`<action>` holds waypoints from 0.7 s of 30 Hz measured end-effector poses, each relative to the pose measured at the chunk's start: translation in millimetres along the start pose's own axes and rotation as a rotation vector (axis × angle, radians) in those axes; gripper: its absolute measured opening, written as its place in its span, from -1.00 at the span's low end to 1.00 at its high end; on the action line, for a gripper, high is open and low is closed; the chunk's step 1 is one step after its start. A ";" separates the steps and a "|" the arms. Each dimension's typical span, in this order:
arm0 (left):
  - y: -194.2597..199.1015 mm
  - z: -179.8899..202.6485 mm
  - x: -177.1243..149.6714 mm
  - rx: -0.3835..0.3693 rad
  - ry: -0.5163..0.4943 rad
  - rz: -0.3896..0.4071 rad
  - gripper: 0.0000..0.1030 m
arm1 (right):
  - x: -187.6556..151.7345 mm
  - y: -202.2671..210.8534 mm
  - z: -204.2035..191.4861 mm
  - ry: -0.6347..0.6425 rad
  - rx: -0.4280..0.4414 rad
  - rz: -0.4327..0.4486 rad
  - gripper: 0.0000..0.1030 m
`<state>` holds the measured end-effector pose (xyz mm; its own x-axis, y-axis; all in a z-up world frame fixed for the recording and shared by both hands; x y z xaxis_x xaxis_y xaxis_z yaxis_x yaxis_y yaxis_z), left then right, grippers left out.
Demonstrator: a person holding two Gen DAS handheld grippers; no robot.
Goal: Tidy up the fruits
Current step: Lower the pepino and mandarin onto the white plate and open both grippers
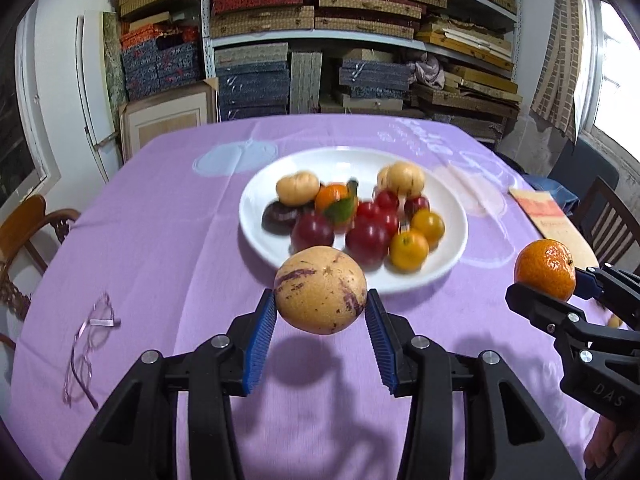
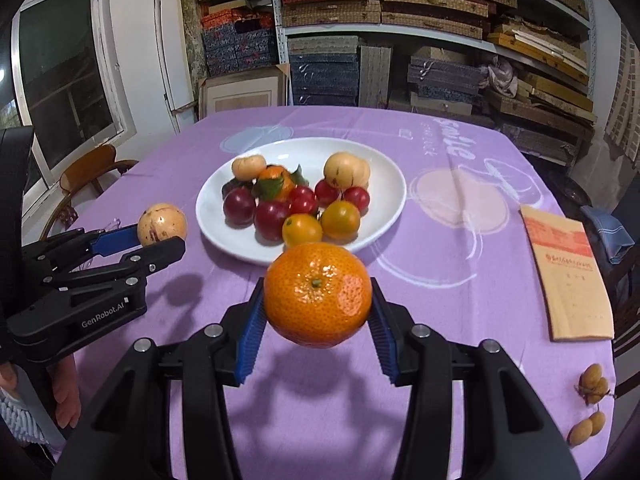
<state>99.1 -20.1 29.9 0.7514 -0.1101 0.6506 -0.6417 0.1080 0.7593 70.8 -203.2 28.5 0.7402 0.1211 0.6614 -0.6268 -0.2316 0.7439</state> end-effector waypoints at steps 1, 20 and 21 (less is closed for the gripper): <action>-1.4 0.4 9.0 -0.005 0.005 0.004 -0.11 | 10.3 -2.3 1.0 -0.003 0.000 0.004 -0.09; -87.3 -14.1 74.1 -0.004 0.086 -0.093 -0.11 | 101.5 -102.7 5.2 -0.007 -0.019 -0.057 -0.09; -87.8 -13.7 74.8 0.005 0.077 -0.081 -0.11 | 102.2 -105.1 5.2 -0.002 -0.023 -0.056 -0.09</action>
<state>213.8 -24.3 11.8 0.8100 -0.0421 0.5849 -0.5794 0.0968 0.8093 213.6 -171.5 17.4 0.7750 0.1313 0.6181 -0.5894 -0.2024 0.7821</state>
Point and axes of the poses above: each gripper's, at about its wrist camera, not at the fingertips, and y roughly against the way its jaws point, z to its right, x to its top, the point moved 1 cm from there along -y, roughly the way its jaws point, and after that the axes turned 7 degrees about -z, right-handed, at the moved point
